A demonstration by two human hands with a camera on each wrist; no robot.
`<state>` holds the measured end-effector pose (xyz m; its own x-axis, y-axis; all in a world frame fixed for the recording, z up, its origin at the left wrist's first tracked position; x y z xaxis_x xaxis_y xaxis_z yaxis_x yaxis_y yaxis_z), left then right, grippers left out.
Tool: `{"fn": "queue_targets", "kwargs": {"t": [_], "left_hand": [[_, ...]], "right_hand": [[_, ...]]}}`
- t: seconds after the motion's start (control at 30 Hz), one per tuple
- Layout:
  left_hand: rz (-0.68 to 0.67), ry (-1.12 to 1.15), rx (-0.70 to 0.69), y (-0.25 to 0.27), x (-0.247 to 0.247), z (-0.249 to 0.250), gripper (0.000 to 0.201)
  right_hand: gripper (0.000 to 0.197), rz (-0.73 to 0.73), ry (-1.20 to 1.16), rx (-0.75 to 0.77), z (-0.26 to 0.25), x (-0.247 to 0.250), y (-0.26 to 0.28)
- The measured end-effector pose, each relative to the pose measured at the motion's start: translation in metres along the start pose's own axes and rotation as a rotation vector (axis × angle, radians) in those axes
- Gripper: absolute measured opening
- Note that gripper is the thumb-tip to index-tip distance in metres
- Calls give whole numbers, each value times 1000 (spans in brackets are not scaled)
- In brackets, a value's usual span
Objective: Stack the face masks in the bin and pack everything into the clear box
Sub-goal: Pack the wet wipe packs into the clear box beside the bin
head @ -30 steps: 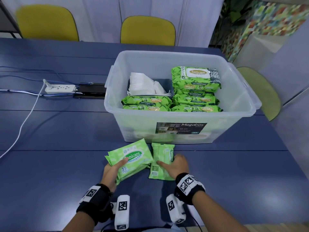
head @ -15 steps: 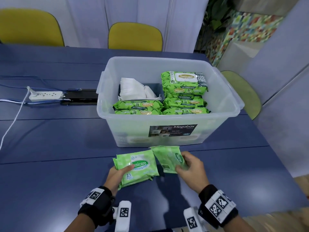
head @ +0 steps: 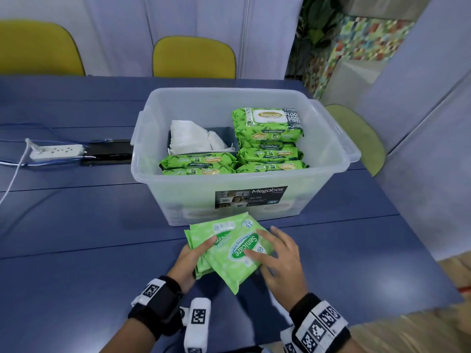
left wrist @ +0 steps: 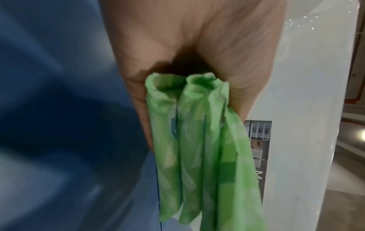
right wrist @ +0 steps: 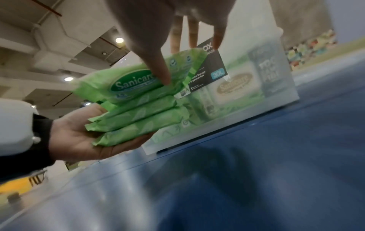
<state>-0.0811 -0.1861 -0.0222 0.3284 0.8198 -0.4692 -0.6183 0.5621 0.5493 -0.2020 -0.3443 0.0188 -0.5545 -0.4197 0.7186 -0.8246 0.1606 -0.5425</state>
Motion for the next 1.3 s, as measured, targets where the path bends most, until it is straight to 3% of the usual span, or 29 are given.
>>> {"fn": "queue_targets", "kwargs": {"t": [0.13, 0.27, 0.33, 0.4, 0.57, 0.73, 0.9, 1.03, 1.1, 1.2, 1.3], "left_hand": [[-11, 22, -24, 0, -2, 2, 34], [-35, -7, -44, 0, -6, 0, 36], [-51, -74, -52, 0, -6, -2, 43], [-80, -172, -59, 1, -6, -4, 58], [-188, -345, -19, -1, -10, -5, 81], [-270, -413, 18, -1, -16, -5, 96], [-320, -444, 32, 2, -20, -10, 90], [-263, -409, 35, -1, -16, -11, 76], [-202, -346, 40, -5, -12, -10, 75], [-129, -248, 9, -10, -5, -6, 90], [-139, -198, -22, -12, -6, -3, 97]], "right_hand": [[65, -16, -188, -260, 6, -6, 2], [44, -193, -530, -400, 8, -15, -2], [30, -234, -520, -401, 9, -13, -5], [30, -244, -452, -403, 12, -10, -8], [31, -310, -479, -357, 23, -1, -17], [34, -629, -423, -156, 22, 8, -35], [37, -932, -298, 78, 2, 6, -48], [35, -922, -282, 99, 2, -2, -54], [51, -721, -304, 7, 13, -1, -56], [94, -397, -401, -445, 41, 2, -43], [119, -329, -849, -871, 51, -16, -9]]}}
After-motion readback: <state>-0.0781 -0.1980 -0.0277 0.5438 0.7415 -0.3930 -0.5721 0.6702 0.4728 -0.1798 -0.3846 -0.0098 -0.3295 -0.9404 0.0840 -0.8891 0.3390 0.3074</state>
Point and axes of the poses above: each hand's wrist, its own y-axis away from the middle knuckle, its own x-axis out of the back of the hand, z = x × y, the point moved 4 cm from there along -y, towards the middle knuckle, and after that the axes turned 2 degrees about x, right-handed, at the moved point
